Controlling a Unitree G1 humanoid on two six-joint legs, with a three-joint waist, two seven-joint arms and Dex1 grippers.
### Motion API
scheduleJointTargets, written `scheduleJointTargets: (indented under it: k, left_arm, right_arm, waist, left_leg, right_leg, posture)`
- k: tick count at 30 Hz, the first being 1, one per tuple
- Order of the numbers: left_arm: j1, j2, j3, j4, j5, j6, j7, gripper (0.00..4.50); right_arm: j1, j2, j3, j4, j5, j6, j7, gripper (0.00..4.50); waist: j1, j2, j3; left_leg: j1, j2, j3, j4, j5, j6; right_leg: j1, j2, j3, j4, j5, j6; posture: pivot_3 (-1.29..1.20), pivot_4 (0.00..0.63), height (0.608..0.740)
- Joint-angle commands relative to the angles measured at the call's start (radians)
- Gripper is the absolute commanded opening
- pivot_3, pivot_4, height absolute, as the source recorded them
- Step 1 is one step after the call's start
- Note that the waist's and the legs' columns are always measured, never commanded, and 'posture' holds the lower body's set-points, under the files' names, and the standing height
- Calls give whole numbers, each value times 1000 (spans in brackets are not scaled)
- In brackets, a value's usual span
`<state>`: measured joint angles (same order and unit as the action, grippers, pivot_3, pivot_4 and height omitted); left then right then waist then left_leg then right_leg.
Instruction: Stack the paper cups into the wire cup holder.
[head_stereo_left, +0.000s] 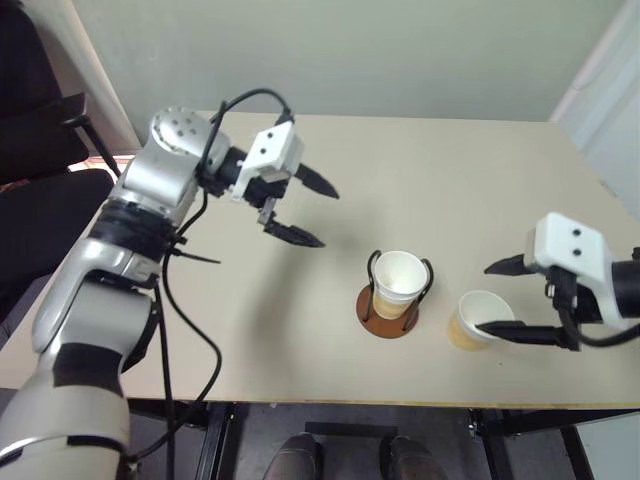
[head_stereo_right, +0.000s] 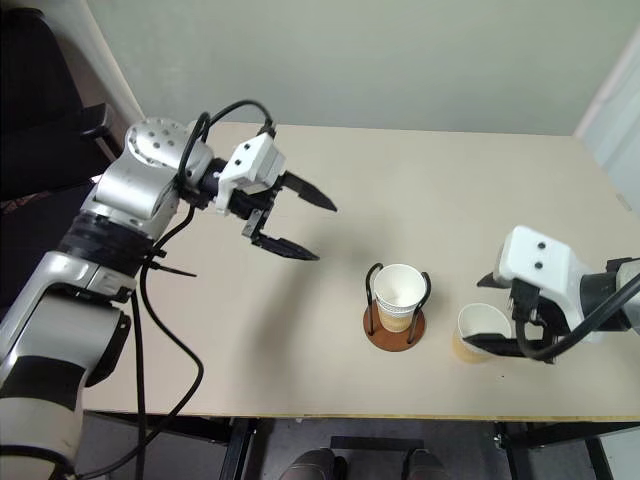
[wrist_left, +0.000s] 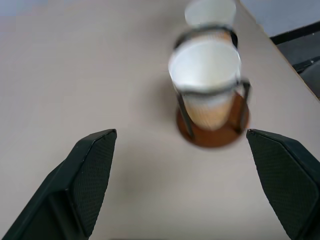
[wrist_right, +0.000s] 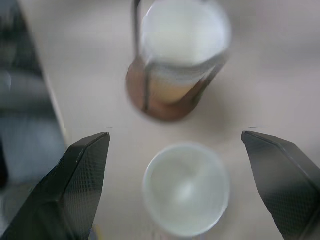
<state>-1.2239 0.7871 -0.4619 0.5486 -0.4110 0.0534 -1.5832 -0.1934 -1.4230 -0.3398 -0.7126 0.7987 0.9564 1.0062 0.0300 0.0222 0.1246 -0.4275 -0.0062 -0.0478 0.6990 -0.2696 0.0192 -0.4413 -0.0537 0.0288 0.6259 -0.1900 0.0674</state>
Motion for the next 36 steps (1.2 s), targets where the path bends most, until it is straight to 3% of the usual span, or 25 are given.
scheduleJointTargets:
  k: [1,18,23,32,36]
  left_arm:
    - [10,22,87,-31,9,20,-31,4473]
    - [46,-14,205,-97,77,91,-31,4473]
    - [50,-18,208,-119,77,106,-31,4500]
    - [82,30,196,-196,33,158,-31,4500]
    - [109,53,207,-251,11,206,-31,4500]
  right_arm:
    - [17,-4,-30,-17,-50,-48,23,4404]
    - [158,55,238,72,-378,-282,22,4404]
    - [180,90,274,73,-421,-311,25,3305]
    - [101,124,353,85,-469,-321,44,89]
    - [55,138,368,81,-455,-299,61,32]
  waist:
    - [0,0,0]
    - [-2,0,0]
    - [-3,0,0]
    - [-8,0,0]
    - [-8,0,0]
  left_leg:
    - [0,0,0,0,0,0]
    - [3,0,0,0,0,1]
    - [4,0,0,0,0,1]
    - [5,1,1,0,0,1]
    - [5,1,1,0,0,1]
  right_leg:
    - [0,0,0,0,0,0]
    - [2,0,0,1,0,0]
    - [3,0,0,1,0,0]
    - [4,0,1,1,0,0]
    - [5,0,0,1,0,0]
  posture:
    - [0,150,740]
    - [0,150,740]
    - [0,150,740]
    - [0,150,740]
    - [0,150,740]
